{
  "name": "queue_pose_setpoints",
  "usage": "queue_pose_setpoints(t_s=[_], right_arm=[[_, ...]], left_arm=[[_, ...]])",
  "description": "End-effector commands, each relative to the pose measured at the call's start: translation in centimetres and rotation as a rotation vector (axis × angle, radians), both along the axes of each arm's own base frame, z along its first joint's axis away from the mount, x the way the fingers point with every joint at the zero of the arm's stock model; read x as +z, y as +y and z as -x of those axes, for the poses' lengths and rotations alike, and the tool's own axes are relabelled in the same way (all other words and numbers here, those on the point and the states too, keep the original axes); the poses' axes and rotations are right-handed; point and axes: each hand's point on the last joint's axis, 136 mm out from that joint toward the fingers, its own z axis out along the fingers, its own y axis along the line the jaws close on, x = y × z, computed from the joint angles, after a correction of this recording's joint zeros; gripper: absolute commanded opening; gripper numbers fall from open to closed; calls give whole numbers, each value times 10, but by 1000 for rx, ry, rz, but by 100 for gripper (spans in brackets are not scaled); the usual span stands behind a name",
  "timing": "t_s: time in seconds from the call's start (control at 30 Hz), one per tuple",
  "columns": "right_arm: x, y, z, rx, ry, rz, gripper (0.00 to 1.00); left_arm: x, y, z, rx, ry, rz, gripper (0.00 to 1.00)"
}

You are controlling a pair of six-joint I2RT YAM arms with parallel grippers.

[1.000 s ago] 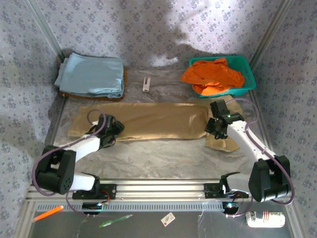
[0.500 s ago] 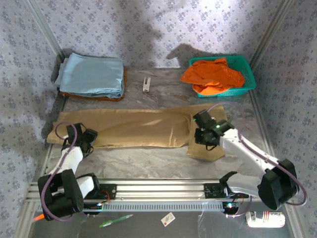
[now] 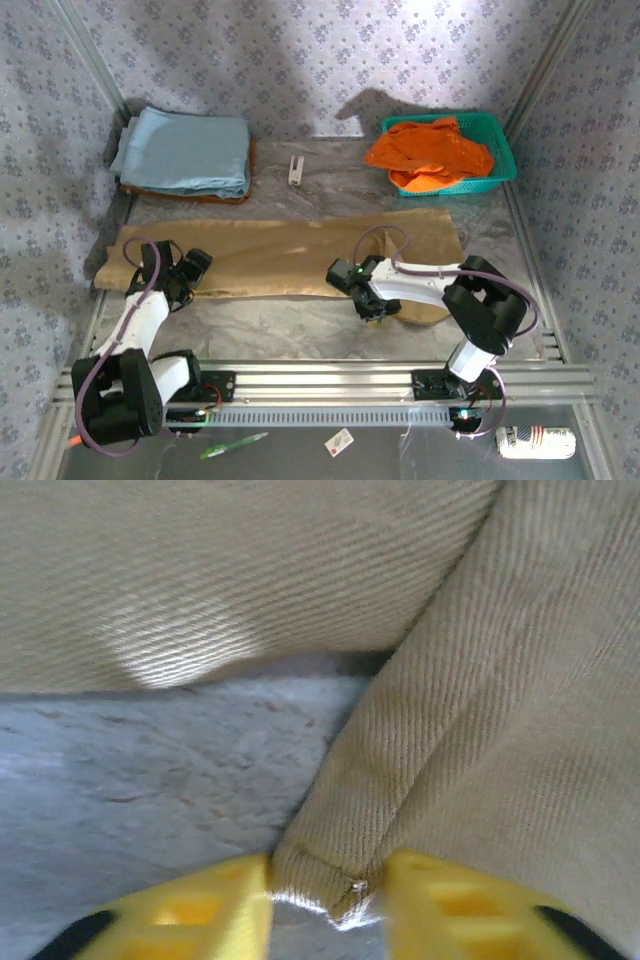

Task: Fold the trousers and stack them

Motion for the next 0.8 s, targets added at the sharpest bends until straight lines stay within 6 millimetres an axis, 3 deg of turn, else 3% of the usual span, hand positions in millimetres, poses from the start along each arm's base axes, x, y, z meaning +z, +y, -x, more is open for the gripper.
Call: queue_pose_setpoints(t_s=[0.0, 0.07, 0.23, 0.43, 0.63, 0.77], right_arm=[[11, -22, -9, -37, -48, 104, 10], [26, -28, -13, -51, -84, 117, 0], [92, -65, -37, -154, -231, 142, 0], [170, -126, -97, -348, -430, 57, 0], [200, -186, -151, -531, -524, -4, 0], [200, -194, -181, -550, -546, -108, 0]], left_arm=[[12, -4, 3, -24, -14, 4, 85], [17, -5, 4, -25, -27, 1, 85], [33, -11, 0, -39, -71, 20, 84], [56, -32, -10, -109, -115, 10, 83], [68, -48, -18, -158, -123, -3, 82], [75, -53, -20, -175, -134, -15, 82]])
